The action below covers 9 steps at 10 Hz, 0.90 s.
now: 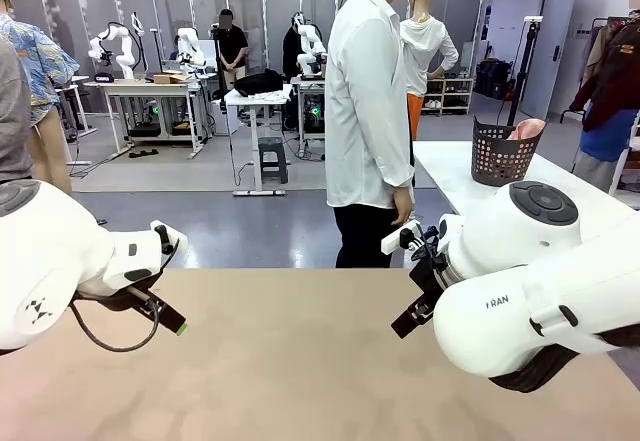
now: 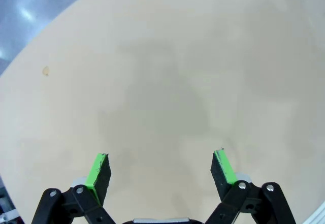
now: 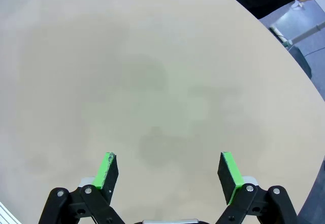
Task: Fold the towel.
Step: Grab the top end of the 100 cm Hotel Towel extended by the human.
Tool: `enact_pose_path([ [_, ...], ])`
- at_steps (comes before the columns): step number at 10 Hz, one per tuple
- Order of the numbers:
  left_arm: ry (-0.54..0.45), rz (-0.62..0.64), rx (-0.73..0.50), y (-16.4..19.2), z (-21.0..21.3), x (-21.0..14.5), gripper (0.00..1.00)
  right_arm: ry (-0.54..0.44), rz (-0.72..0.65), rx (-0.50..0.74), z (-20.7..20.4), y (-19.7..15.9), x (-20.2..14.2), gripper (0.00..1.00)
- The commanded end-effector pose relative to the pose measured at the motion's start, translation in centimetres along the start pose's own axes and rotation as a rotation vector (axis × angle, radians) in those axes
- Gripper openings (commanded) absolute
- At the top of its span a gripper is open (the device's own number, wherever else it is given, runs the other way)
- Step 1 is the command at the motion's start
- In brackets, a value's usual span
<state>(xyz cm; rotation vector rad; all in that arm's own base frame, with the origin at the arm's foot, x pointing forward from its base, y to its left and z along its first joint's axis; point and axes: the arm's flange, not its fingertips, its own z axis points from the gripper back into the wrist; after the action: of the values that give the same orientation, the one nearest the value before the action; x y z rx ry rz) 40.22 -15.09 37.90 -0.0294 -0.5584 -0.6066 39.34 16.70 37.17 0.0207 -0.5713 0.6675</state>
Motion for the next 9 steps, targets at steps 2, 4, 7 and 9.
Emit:
enact_pose_path([
  [2, 0.055, -0.027, -0.063, 2.0, 6.3, 2.9, 1.00, 0.005, -0.026, 0.055, 3.8, -1.4, 2.0, 1.00],
  [4, 0.098, 0.056, -0.177, 5.3, 10.9, 3.5, 1.00, -0.003, -0.069, 0.162, 8.7, -4.3, 3.2, 1.00],
  [7, 0.080, 0.168, -0.362, 11.2, 18.4, 1.9, 1.00, -0.075, -0.175, 0.364, 16.2, -10.2, 1.4, 1.00],
  [9, -0.018, 0.267, -0.492, 15.9, 22.8, -1.0, 1.00, -0.175, -0.241, 0.467, 20.1, -13.9, -2.0, 1.00],
])
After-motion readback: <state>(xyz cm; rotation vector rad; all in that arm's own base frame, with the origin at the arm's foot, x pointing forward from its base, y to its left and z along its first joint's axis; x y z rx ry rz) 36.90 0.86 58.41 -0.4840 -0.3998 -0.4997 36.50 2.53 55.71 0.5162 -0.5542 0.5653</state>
